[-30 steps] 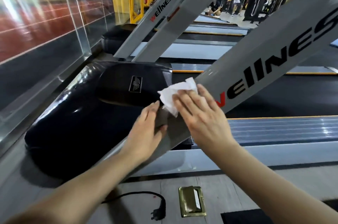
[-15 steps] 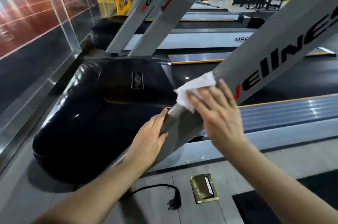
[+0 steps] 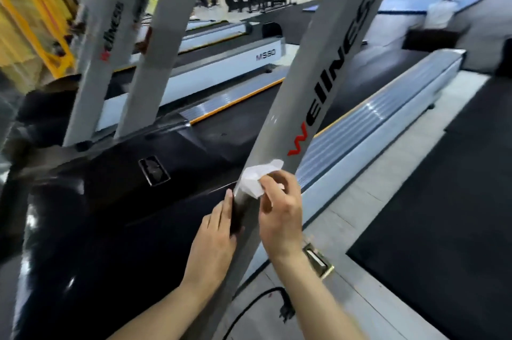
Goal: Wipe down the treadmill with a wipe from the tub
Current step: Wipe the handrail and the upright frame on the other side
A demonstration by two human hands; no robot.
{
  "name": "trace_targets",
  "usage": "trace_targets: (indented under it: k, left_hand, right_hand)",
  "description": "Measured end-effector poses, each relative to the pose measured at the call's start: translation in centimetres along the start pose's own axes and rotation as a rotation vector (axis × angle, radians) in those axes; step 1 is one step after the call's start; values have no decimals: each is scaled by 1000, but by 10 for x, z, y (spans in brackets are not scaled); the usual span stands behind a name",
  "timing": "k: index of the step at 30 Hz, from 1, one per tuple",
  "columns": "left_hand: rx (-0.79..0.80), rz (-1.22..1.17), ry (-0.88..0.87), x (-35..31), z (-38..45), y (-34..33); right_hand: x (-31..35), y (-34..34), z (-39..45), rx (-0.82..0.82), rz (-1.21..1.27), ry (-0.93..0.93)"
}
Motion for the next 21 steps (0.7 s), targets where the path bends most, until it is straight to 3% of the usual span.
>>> trace_targets:
  k: [3,9,16,21]
  left_hand:
    - [-36,-54,-39,2,5,2]
    - [5,16,-93,28,14,-15]
    - [-74,-150,-145,36,14,-28]
    - [-81,-206,-187,28,9,-23]
  right_hand:
    - [18,-6,-28,38,208,-226]
    - [31,-27,-78,123,347,-488]
    - [16,-50,-61,25,343,-464]
    - [-25,-75,-36,41,422,-704]
Point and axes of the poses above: each hand's wrist, its own z-axis towards the middle knuckle, its own y-axis out of the back of the hand, x = y × z, the point moved 2 cm from there along z, towards the middle knuckle, and after that the axes turned 15 degrees about -z, right-handed, at the moved point
